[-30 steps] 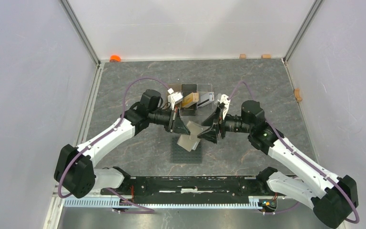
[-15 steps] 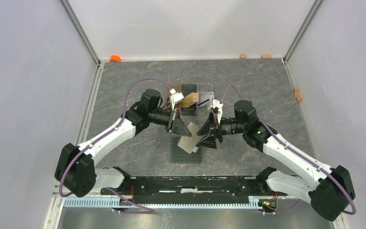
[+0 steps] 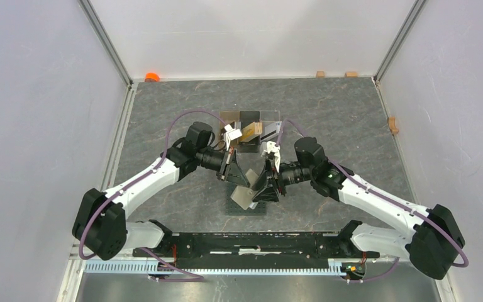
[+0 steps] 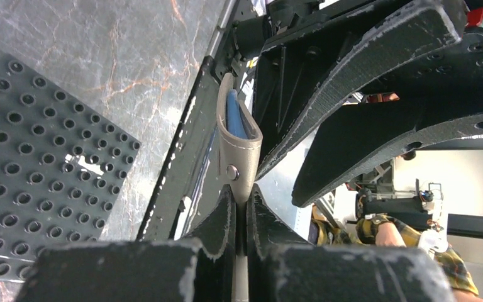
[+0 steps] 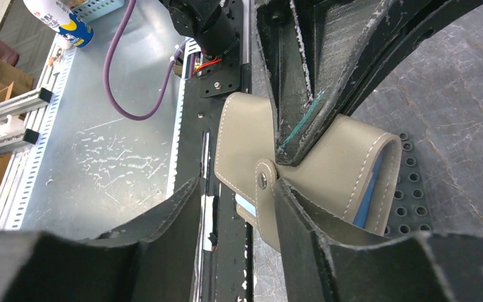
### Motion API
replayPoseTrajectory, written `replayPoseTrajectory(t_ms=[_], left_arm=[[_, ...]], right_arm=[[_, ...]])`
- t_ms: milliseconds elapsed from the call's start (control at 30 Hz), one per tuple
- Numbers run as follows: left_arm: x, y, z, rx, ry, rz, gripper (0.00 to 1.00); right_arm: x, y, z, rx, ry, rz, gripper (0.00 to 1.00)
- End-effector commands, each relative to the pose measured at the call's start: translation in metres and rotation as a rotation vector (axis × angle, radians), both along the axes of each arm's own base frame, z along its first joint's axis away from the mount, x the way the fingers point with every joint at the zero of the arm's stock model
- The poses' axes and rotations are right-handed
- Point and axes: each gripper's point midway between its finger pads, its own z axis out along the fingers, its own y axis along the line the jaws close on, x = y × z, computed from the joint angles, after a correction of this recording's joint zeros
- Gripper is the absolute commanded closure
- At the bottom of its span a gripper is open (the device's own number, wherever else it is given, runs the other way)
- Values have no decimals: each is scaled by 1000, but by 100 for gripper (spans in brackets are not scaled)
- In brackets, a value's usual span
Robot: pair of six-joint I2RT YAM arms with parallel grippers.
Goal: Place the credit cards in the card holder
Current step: Open the card holder at the center of the board.
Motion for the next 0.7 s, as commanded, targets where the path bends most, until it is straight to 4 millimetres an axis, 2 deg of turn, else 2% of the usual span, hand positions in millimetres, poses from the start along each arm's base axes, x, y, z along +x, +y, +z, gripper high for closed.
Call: replayPoseTrajectory(t_ms=[0,133,333,400,467,533,567,600,633,667], left_arm=[[12,-8,45,-116,-171,-13,98],[24,-3,42,-86,-191,47,98],[52,10,21,26,-171,180,98],[59,16,14,70,-161,218,98],[65,21,8,106,-164,241,98],[67,24,6,131,-176,255,98],[68,26,6,139,-192,262,98],[69,27,7,143,-208,268,98],[69,28,8,146,-224,274,98],[70,30,11,146,-241,281,98]], right_arm=[[-26,13,-3,-12,26,108,53],[-35,17,-5,-21,27,141,69],[-51,20,-8,-38,19,188,96],[-58,20,-5,-32,12,213,100],[-60,18,-4,-43,1,216,100],[-53,16,-3,-68,-35,176,98],[-46,16,-1,-76,-59,134,90],[-35,16,2,-86,-87,63,76],[-22,16,6,-94,-109,-18,70],[-9,16,11,-96,-121,-99,58]])
